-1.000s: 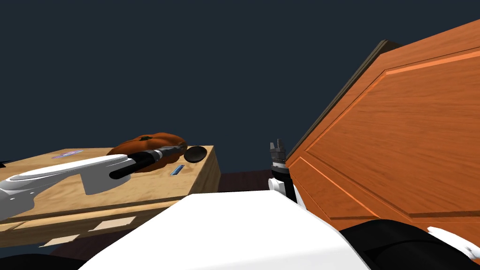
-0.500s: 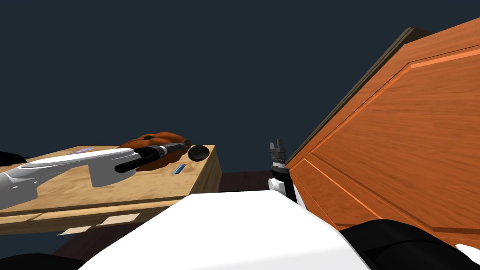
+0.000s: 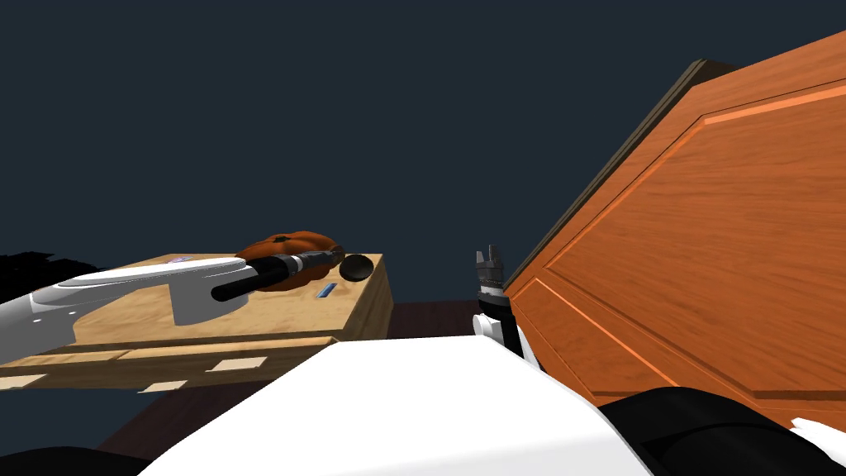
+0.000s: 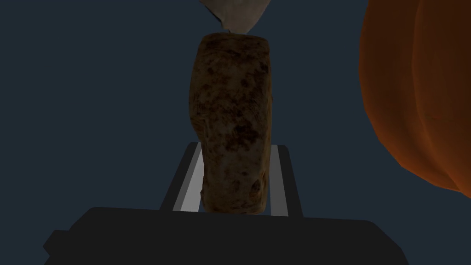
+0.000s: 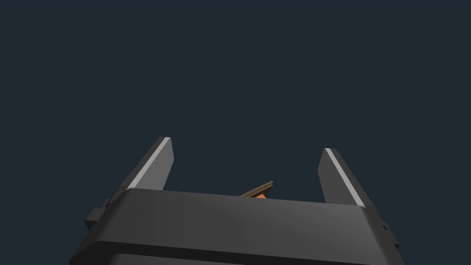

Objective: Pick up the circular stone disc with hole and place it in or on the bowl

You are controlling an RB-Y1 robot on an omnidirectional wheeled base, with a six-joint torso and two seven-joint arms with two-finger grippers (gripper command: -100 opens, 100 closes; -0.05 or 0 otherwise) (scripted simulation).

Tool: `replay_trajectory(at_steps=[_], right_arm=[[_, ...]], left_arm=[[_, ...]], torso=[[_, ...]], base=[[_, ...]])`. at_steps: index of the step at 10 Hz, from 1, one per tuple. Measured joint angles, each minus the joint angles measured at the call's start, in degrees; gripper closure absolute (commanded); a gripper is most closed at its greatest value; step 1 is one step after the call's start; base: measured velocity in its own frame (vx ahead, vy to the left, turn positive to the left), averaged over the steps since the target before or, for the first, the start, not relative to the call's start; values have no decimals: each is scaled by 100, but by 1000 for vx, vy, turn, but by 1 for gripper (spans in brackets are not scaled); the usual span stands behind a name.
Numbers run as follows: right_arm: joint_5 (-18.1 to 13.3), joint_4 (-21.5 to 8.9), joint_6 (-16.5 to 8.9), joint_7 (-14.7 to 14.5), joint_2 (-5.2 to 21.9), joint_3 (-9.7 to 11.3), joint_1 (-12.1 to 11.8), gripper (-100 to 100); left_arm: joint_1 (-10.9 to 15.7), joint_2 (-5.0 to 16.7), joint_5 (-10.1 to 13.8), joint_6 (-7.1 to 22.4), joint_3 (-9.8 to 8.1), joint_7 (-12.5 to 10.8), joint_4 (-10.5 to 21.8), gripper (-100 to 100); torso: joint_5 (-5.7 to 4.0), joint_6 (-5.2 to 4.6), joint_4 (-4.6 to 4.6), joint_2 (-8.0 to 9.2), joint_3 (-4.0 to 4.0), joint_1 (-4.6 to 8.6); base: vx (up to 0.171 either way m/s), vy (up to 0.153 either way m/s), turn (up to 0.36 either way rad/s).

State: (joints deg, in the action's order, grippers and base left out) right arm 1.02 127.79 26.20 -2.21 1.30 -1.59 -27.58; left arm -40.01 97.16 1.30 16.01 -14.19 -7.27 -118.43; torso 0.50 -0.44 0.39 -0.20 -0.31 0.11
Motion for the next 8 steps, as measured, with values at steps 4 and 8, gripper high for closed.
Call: replay_trajectory(at_steps=[4, 8], right_arm=[[0, 0, 0, 0, 0, 0, -1, 0], [0, 0, 0, 0, 0, 0, 0, 0]], left_arm=[[-2, -1, 0, -1, -1, 1, 1, -100], [-80, 252, 183, 65, -212, -82, -16, -100]], torso=[[0, -1, 8, -31, -19, -2], [1, -4, 6, -21, -14, -8]], base=[[-1, 0, 0], [-36, 19, 20]])
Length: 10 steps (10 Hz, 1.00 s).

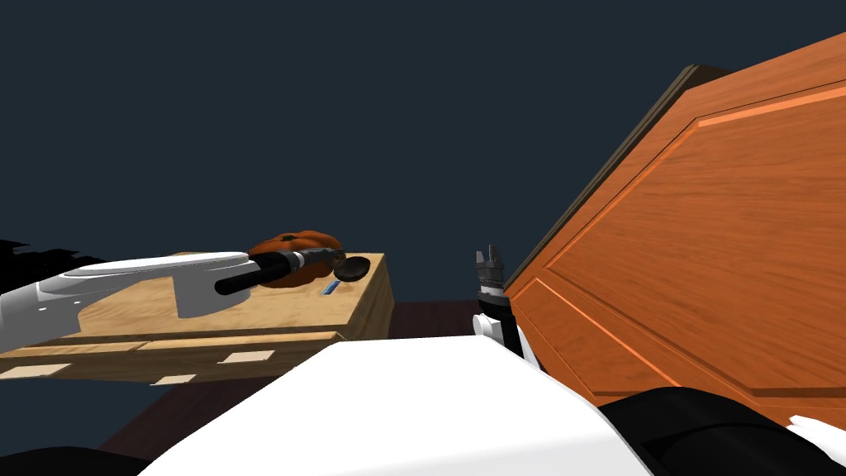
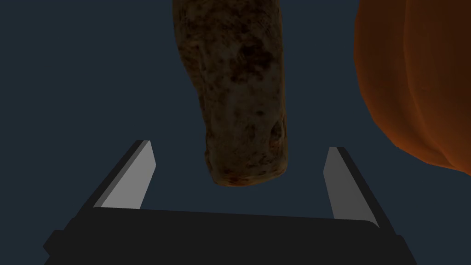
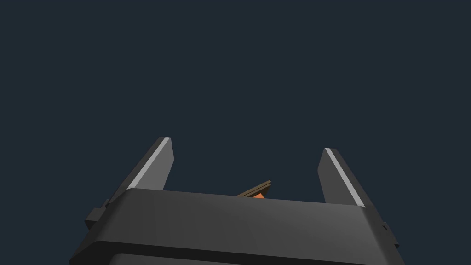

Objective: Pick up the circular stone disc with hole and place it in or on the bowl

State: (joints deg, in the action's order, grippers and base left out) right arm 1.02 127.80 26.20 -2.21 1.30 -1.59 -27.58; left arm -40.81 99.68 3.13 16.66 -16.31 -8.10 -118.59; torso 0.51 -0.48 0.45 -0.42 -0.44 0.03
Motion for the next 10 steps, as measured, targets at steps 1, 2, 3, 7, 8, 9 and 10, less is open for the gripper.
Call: replay_trajectory(at_steps=[1, 2, 3, 7, 8, 9, 10], right_arm=[[0, 0, 0, 0, 0, 0, 0, 0], [0, 0, 0, 0, 0, 0, 0, 0], [0, 0, 0, 0, 0, 0, 0, 0], [0, 0, 0, 0, 0, 0, 0, 0], [0, 0, 0, 0, 0, 0, 0, 0], [0, 0, 0, 0, 0, 0, 0, 0], [0, 0, 0, 0, 0, 0, 0, 0]], left_arm=[[-65, 131, 111, 1, -135, -24, 27, -100], [70, 297, 157, 42, -71, -117, 39, -100], [109, 451, 237, 80, -100, -200, 55, -100], [87, 1001, 613, 273, -431, -375, 1, -100], [111, 1050, 720, 281, -459, -360, 20, -100], [119, 1099, 725, 272, -461, -379, 42, -100], [114, 1133, 678, 265, -455, -448, 54, -100]], torso=[[0, 0, -1, 3, 2, -1], [0, -2, 0, -1, 0, 2], [-1, -1, 1, -5, -3, 7], [-2, 0, 2, -10, -6, 10], [-1, 0, 3, -10, -6, 8], [0, 0, 3, -13, -7, 8], [-1, 2, 2, -9, -5, 11]], base=[[-40, 22, -8], [-28, 4, -23], [-37, 3, -14], [-24, 4, -19], [-8, 3, -11], [-22, -9, 35], [-46, -3, 12]])
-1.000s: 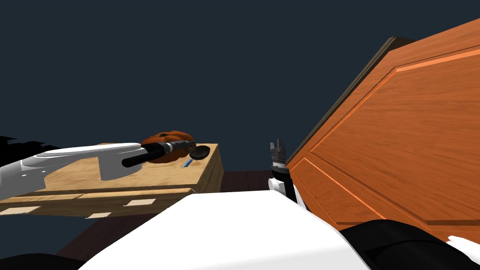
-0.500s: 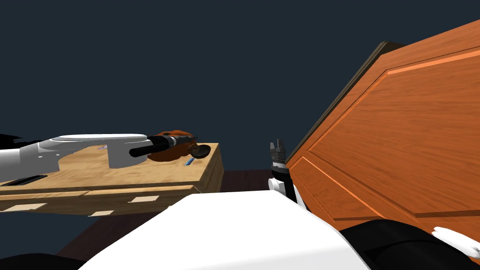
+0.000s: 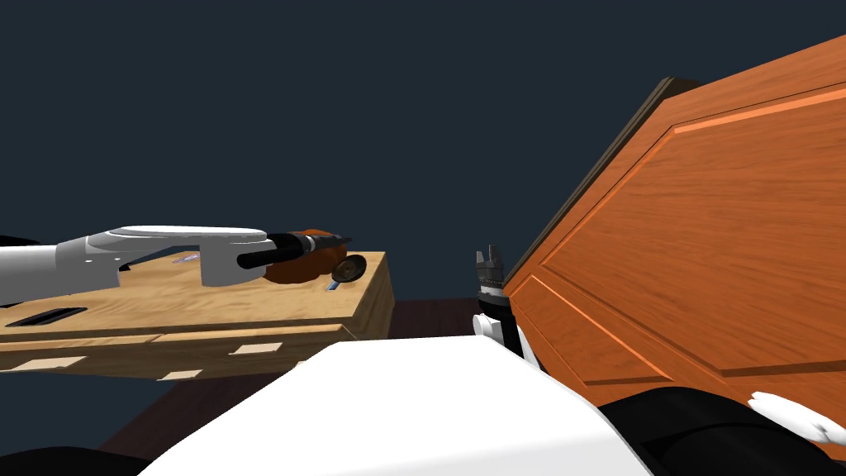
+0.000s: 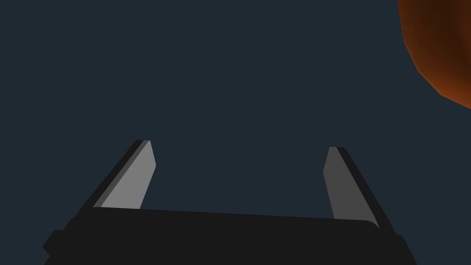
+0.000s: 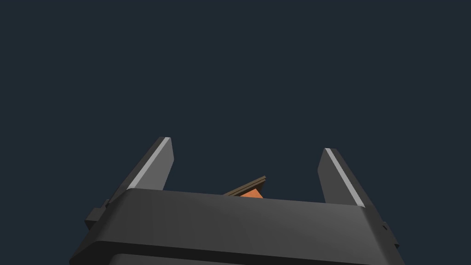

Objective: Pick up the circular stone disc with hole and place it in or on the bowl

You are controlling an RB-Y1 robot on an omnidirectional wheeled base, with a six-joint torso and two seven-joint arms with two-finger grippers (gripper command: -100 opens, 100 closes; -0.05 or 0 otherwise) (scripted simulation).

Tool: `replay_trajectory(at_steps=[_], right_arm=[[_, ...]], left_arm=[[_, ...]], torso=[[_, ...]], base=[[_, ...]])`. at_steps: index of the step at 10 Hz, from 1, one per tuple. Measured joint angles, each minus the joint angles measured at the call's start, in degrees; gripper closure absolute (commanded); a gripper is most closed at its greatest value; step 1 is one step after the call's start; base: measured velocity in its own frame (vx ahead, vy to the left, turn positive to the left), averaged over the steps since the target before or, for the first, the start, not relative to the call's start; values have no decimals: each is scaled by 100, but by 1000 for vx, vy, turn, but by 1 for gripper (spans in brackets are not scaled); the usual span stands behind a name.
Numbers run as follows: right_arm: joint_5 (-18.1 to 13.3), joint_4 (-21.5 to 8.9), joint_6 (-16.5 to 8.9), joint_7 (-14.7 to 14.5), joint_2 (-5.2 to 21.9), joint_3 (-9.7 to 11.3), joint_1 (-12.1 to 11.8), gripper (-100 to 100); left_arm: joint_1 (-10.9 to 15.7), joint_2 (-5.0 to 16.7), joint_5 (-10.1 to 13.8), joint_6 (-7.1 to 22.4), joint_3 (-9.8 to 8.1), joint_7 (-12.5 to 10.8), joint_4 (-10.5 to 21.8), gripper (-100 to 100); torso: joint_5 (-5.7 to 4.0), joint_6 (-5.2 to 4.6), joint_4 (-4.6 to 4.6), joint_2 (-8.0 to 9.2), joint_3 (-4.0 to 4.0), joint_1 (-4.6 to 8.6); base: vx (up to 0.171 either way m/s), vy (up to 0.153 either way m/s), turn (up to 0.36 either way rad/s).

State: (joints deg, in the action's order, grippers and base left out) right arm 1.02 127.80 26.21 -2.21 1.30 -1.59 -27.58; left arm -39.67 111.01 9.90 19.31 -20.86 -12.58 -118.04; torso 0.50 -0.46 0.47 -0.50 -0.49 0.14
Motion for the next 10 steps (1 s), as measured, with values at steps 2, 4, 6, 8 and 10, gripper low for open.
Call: replay_trajectory(at_steps=[2, 4, 6, 8, 10], right_arm=[[0, 0, 0, 0, 0, 0, 0, 0], [0, 0, 0, 0, 0, 0, 0, 0], [0, 0, 0, 0, 0, 0, 0, 0], [0, 0, 0, 0, 0, 0, 0, 0], [0, 0, 0, 0, 0, 0, 0, 0]], left_arm=[[21, 141, 85, 30, -51, -92, 4, -100], [8, 162, 86, 33, -68, -84, 9, -100], [7, 162, 85, 33, -68, -87, 9, 0], [7, 162, 85, 33, -68, -87, 9, 0], [7, 162, 85, 33, -68, -87, 9, 0]], torso=[[0, -1, -1, 1, 1, -3], [0, -1, 1, -6, -3, -2], [1, -1, 2, -7, -4, -3], [1, -1, 2, -7, -4, -3], [1, -1, 2, -8, -4, -3]], base=[[-7, 0, 1], [-1, -1, 6], [0, 0, 0], [0, 0, 0], [0, 0, 0]])
